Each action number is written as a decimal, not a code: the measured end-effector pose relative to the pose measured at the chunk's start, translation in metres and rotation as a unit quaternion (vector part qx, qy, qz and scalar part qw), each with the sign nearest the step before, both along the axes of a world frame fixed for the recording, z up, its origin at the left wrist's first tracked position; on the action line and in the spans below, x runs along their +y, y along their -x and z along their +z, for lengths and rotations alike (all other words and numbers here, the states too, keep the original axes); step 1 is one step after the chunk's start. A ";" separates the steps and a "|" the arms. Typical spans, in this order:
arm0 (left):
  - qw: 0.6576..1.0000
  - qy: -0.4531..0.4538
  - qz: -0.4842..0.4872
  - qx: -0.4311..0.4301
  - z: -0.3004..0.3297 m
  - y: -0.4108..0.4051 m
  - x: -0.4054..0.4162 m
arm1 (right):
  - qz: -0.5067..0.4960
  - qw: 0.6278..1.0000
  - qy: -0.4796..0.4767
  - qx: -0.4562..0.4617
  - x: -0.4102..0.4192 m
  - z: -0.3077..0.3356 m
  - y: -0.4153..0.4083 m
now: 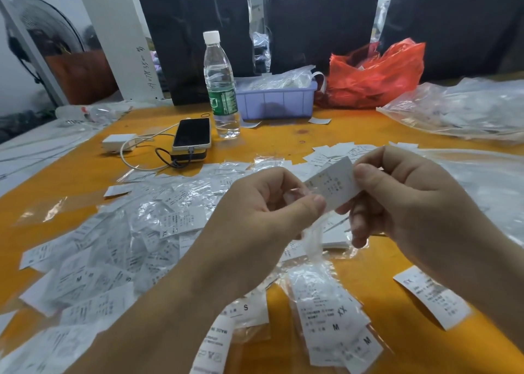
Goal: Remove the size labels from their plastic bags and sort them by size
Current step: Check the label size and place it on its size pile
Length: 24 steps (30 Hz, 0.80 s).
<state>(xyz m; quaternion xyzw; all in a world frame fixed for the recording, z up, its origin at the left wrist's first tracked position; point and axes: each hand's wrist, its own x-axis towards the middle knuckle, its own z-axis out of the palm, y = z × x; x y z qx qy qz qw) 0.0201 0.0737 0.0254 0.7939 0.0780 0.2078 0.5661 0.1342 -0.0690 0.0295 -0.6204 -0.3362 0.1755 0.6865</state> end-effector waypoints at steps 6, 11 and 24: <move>1.000 0.020 -0.012 -0.015 -0.001 0.000 -0.003 | 0.010 0.998 -0.027 0.058 0.001 0.000 -0.002; 0.999 0.012 -0.005 -0.039 -0.003 -0.002 -0.005 | 0.079 0.985 -0.053 0.142 0.000 0.001 -0.002; 0.996 0.077 0.018 -0.034 0.006 0.003 0.003 | 0.038 0.994 -0.056 0.084 -0.001 0.000 -0.008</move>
